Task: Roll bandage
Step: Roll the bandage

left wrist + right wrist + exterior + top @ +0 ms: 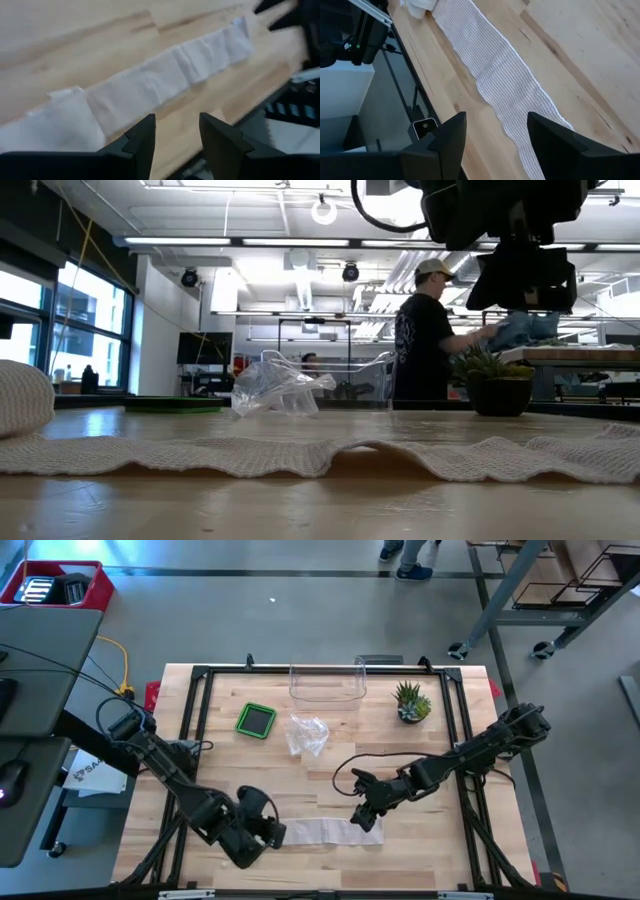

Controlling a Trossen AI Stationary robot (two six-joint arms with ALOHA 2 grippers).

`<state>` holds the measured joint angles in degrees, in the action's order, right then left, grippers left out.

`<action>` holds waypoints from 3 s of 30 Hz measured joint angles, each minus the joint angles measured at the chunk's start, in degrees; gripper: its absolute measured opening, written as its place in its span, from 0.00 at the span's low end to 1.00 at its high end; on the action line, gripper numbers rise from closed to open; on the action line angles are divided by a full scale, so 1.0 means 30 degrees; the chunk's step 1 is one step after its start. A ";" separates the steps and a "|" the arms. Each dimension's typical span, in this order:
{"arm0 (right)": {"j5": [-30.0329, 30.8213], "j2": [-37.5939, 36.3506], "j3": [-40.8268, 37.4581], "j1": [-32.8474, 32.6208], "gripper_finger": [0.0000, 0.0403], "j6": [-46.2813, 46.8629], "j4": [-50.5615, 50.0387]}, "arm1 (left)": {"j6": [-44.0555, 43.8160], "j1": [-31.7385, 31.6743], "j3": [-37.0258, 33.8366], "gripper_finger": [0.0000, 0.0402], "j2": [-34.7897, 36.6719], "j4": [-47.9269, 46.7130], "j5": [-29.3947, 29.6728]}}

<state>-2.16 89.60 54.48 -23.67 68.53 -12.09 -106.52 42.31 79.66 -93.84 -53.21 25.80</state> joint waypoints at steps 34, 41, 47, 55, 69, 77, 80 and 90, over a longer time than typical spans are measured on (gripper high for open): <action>0.0935 0.0029 0.0000 0.0311 0.51 0.0156 -0.0032 | -0.7329 -0.0682 -0.3537 0.36 -0.2273 0.0290 -0.6439; 0.1042 0.0029 0.0000 0.0311 0.51 0.0001 -0.0125 | -0.7446 -0.0554 -0.3508 0.36 -0.2362 0.0248 -0.7684; 0.1292 0.0029 0.0000 0.0311 0.51 0.0000 -0.0178 | -0.6675 -0.0800 -0.3519 0.36 -0.3219 0.0498 -0.7927; 0.1303 0.0036 0.0000 0.0311 0.51 0.0003 -0.0178 | -0.5933 -0.1232 -0.3478 0.36 -0.4790 0.1015 -0.8203; 0.1306 0.0044 0.0000 0.0311 0.51 0.0153 -0.0170 | -0.6932 -0.1166 -0.2865 0.07 -0.3740 -0.0789 -0.6944; 0.0976 0.0044 -0.0001 0.0311 0.51 -0.0315 -0.0078 | -0.5792 -0.1152 -0.2798 0.07 -0.3147 -0.0255 -0.6987; 0.0571 0.0044 -0.0007 0.0303 0.49 -0.1067 0.1292 | -0.5455 -0.1039 -0.2827 0.07 -0.3126 0.0341 -0.6921; -0.0330 0.2958 0.0000 0.0245 0.04 -0.0346 0.3202 | -0.5435 -0.1042 -0.2827 0.07 -0.2701 -0.0027 -0.7020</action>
<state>-3.15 98.48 54.48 -22.94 67.50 -2.48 -122.83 39.18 71.18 -101.95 -53.29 4.74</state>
